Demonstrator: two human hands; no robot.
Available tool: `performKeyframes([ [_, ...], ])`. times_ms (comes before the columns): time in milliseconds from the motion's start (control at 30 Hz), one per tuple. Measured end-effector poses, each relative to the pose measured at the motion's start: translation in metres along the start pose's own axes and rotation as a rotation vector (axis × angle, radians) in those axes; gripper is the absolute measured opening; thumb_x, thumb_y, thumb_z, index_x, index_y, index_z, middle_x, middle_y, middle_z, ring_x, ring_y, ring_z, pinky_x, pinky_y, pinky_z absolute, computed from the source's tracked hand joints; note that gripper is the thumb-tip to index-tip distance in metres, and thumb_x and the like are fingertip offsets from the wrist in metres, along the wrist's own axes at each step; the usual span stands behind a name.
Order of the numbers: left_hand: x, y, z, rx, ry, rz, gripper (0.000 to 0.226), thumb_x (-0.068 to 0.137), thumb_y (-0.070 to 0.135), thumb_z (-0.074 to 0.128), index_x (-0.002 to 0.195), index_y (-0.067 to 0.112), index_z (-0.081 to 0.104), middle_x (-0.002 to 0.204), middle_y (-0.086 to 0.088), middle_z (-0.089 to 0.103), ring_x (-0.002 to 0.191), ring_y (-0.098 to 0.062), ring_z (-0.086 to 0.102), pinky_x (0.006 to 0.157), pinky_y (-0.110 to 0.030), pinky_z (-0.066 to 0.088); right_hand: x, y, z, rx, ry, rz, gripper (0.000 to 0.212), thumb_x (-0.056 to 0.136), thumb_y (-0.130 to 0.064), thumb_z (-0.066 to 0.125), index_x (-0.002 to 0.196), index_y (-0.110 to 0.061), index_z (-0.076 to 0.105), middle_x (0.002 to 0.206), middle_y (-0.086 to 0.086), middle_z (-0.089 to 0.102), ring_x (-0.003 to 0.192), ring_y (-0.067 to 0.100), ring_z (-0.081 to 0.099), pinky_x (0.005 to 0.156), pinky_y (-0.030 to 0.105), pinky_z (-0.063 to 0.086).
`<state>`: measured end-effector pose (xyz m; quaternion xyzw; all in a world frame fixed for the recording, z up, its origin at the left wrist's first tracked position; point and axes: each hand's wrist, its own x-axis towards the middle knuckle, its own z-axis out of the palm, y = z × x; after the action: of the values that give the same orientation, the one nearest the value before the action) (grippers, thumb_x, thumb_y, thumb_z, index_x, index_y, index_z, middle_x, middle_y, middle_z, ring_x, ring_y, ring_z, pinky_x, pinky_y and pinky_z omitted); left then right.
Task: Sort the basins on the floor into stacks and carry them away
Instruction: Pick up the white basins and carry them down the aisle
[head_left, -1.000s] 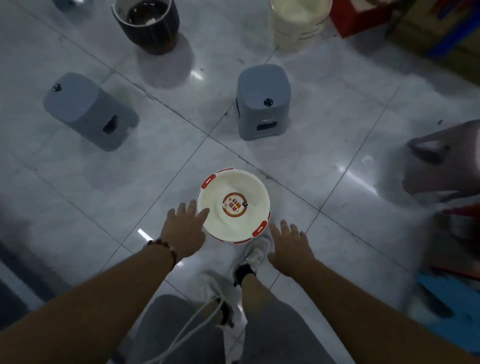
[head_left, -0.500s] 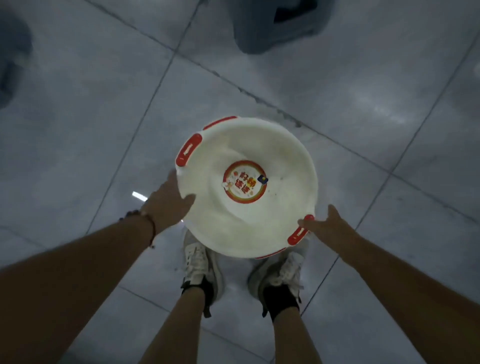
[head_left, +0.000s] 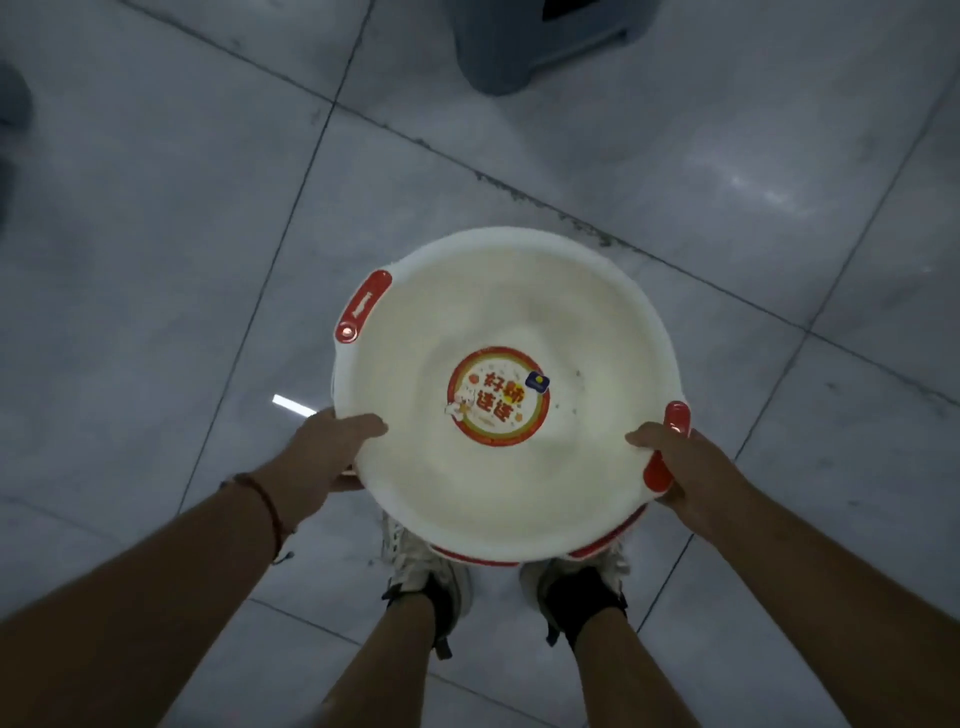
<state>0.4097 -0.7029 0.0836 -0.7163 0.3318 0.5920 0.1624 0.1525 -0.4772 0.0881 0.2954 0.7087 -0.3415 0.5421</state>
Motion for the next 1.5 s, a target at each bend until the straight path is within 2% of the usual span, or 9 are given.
performKeyframes([
  [200, -0.167, 0.045, -0.026, -0.092, -0.088, 0.000, 0.033, 0.088, 0.023, 0.068, 0.118, 0.012, 0.058, 0.108, -0.011, 0.067, 0.092, -0.028, 0.065, 0.071, -0.036, 0.056, -0.181, -0.054, -0.040, 0.108, -0.036, -0.021, 0.031, 0.079, 0.000, 0.066, 0.110, -0.007, 0.061, 0.112, 0.016, 0.068, 0.108, 0.032, 0.061, 0.101, 0.049, 0.047],
  [400, -0.347, 0.093, -0.028, -0.131, -0.236, 0.122, 0.029, 0.091, 0.018, 0.064, 0.118, 0.007, 0.063, 0.115, -0.021, 0.067, 0.095, -0.037, 0.065, 0.074, -0.044, 0.055, -0.405, -0.061, -0.105, 0.215, 0.155, -0.157, 0.031, 0.077, -0.004, 0.067, 0.107, -0.005, 0.060, 0.108, 0.015, 0.066, 0.104, 0.031, 0.059, 0.086, 0.042, 0.053],
  [500, -0.450, 0.110, -0.018, -0.017, -0.420, 0.161, 0.026, 0.092, 0.018, 0.061, 0.116, 0.008, 0.064, 0.111, -0.020, 0.070, 0.102, -0.039, 0.065, 0.082, -0.049, 0.055, -0.510, -0.039, -0.148, 0.360, 0.248, -0.271, 0.038, 0.075, -0.008, 0.070, 0.112, -0.002, 0.062, 0.106, 0.018, 0.069, 0.101, 0.033, 0.064, 0.086, 0.042, 0.055],
  [633, -0.567, 0.113, 0.010, 0.168, -0.577, 0.306, 0.015, 0.092, 0.013, 0.057, 0.107, 0.014, 0.061, 0.100, -0.016, 0.070, 0.092, -0.037, 0.064, 0.069, -0.045, 0.055, -0.620, 0.028, -0.208, 0.619, 0.328, -0.411, 0.037, 0.079, -0.013, 0.073, 0.113, -0.007, 0.061, 0.106, 0.013, 0.069, 0.100, 0.030, 0.064, 0.086, 0.040, 0.055],
  [733, -0.636, 0.103, 0.045, 0.316, -0.674, 0.396, 0.029, 0.087, 0.003, 0.053, 0.113, 0.010, 0.062, 0.112, -0.021, 0.068, 0.108, -0.042, 0.062, 0.084, -0.058, 0.053, -0.670, 0.097, -0.242, 0.846, 0.332, -0.488, 0.036, 0.080, -0.018, 0.074, 0.113, -0.012, 0.060, 0.110, 0.011, 0.067, 0.103, 0.030, 0.061, 0.088, 0.042, 0.053],
  [967, -0.762, 0.014, 0.156, 0.692, -0.727, 0.709, 0.034, 0.078, 0.001, 0.061, 0.112, 0.002, 0.061, 0.107, -0.025, 0.069, 0.096, -0.042, 0.066, 0.080, -0.066, 0.052, -0.700, 0.256, -0.270, 1.281, 0.356, -0.646, 0.038, 0.082, -0.003, 0.067, 0.118, -0.013, 0.063, 0.102, 0.009, 0.075, 0.098, 0.031, 0.069, 0.073, 0.040, 0.059],
  [1067, -0.801, -0.045, 0.201, 0.849, -0.805, 0.770, 0.026, 0.083, 0.005, 0.064, 0.109, 0.001, 0.062, 0.105, -0.027, 0.068, 0.089, -0.040, 0.066, 0.077, -0.053, 0.058, -0.707, 0.319, -0.295, 1.410, 0.456, -0.674, 0.035, 0.082, 0.003, 0.063, 0.115, -0.009, 0.063, 0.095, 0.011, 0.076, 0.096, 0.033, 0.068, 0.072, 0.039, 0.059],
  [1233, -0.852, -0.157, 0.275, 1.038, -0.945, 0.746, 0.026, 0.083, 0.013, 0.071, 0.106, 0.001, 0.066, 0.101, -0.023, 0.070, 0.087, -0.036, 0.066, 0.070, -0.043, 0.058, -0.730, 0.432, -0.358, 1.557, 0.610, -0.581, 0.023, 0.080, 0.006, 0.063, 0.101, -0.004, 0.065, 0.081, 0.015, 0.075, 0.086, 0.035, 0.068, 0.066, 0.037, 0.057],
  [1500, -0.918, -0.291, 0.391, 1.131, -1.075, 0.712, 0.039, 0.077, 0.031, 0.078, 0.111, 0.013, 0.069, 0.100, -0.012, 0.075, 0.093, -0.031, 0.070, 0.077, -0.038, 0.056, -0.772, 0.553, -0.461, 1.632, 0.679, -0.384, 0.024, 0.077, 0.009, 0.066, 0.096, -0.003, 0.056, 0.090, 0.016, 0.062, 0.085, 0.034, 0.054, 0.070, 0.037, 0.041],
])
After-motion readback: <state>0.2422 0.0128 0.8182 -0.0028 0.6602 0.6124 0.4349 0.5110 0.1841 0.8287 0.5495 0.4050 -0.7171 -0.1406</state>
